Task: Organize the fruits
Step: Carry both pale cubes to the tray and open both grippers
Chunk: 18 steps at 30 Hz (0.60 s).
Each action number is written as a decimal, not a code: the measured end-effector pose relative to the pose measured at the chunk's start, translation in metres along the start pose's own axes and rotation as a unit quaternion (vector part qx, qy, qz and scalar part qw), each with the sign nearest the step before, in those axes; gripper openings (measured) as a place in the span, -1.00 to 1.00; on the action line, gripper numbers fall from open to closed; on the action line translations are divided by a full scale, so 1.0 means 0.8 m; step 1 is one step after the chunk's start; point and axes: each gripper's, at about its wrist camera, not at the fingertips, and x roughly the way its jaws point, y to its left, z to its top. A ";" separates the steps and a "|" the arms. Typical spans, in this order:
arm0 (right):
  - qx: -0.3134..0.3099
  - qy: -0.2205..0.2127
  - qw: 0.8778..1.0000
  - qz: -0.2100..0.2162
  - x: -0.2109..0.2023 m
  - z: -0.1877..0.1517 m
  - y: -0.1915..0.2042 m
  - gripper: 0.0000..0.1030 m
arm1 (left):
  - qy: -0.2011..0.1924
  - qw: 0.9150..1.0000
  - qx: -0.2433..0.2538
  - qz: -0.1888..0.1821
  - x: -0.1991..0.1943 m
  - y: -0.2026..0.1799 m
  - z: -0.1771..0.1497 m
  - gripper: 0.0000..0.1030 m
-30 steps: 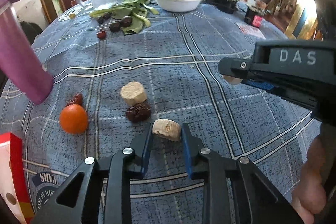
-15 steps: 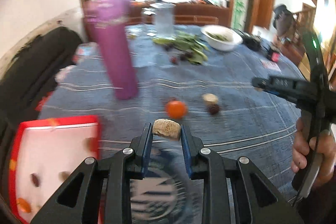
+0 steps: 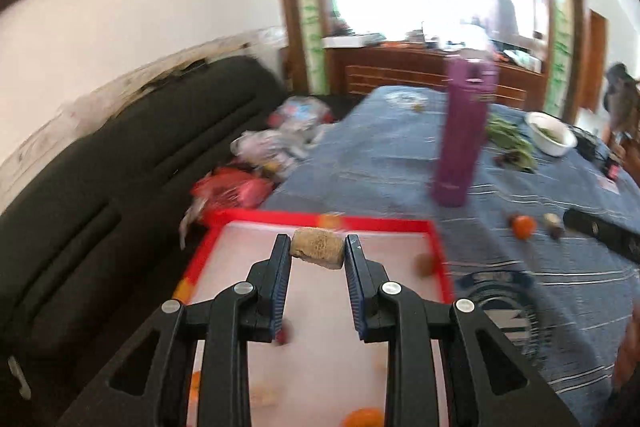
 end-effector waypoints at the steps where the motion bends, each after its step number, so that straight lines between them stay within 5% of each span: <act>1: -0.011 0.007 1.000 0.012 0.006 -0.006 0.019 -0.50 | 0.003 1.000 -0.007 0.002 0.002 0.010 -0.004 -0.50; 8: -0.071 0.075 0.993 0.056 0.050 -0.060 0.121 -0.50 | 0.013 1.000 -0.014 0.022 0.004 0.050 -0.038 -0.49; 18: -0.121 0.123 0.983 0.066 0.079 -0.112 0.176 -0.50 | 0.021 0.999 0.012 0.041 0.011 0.070 -0.070 -0.49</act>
